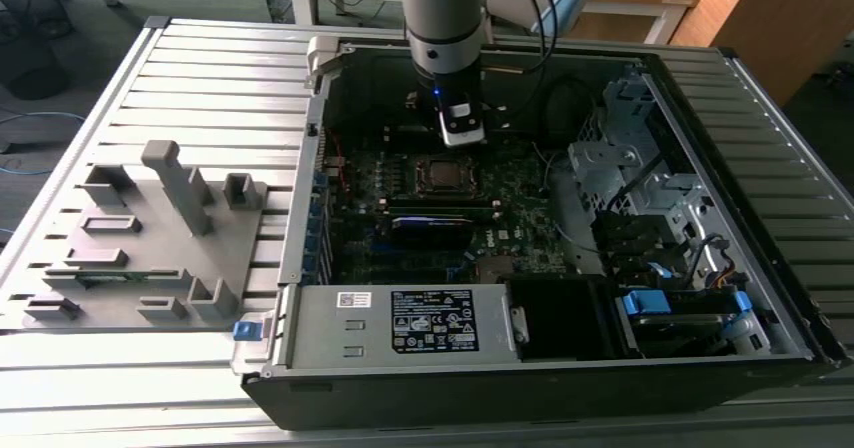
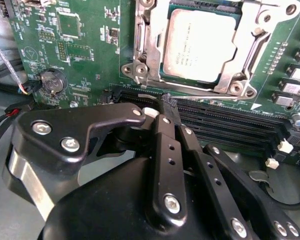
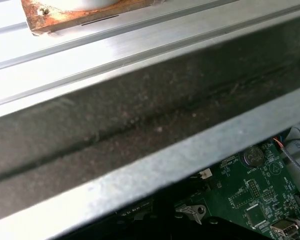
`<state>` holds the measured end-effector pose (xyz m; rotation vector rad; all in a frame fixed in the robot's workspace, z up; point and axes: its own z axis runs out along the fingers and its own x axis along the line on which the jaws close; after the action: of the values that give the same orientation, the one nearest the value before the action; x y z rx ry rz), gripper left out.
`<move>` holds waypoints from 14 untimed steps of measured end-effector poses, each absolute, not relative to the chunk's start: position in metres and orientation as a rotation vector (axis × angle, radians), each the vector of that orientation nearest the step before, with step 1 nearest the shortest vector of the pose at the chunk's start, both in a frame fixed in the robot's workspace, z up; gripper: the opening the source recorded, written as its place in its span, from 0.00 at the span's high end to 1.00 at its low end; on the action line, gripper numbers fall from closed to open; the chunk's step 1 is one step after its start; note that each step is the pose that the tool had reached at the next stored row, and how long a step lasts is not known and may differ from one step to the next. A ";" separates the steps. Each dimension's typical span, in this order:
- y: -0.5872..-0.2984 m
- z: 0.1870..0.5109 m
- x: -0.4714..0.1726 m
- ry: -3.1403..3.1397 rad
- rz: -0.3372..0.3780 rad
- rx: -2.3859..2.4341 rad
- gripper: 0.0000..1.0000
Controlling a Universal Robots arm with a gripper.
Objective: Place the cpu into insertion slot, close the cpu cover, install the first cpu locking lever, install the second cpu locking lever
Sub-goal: 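Install the first cpu locking lever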
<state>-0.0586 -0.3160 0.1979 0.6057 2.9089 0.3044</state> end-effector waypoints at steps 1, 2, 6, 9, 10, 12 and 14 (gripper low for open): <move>-0.316 0.198 -0.059 2.908 0.305 0.605 0.89; -0.316 0.197 -0.059 2.906 0.305 0.605 0.89; -0.316 0.197 -0.059 2.902 0.306 0.603 0.89; -0.316 0.196 -0.059 2.901 0.306 0.603 0.89; -0.316 0.196 -0.059 2.901 0.306 0.603 0.89; -0.316 0.195 -0.059 2.900 0.306 0.602 0.89; -0.316 0.194 -0.059 2.899 0.306 0.602 0.89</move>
<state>-0.0590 -0.3161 0.1943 0.6023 2.8994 0.3059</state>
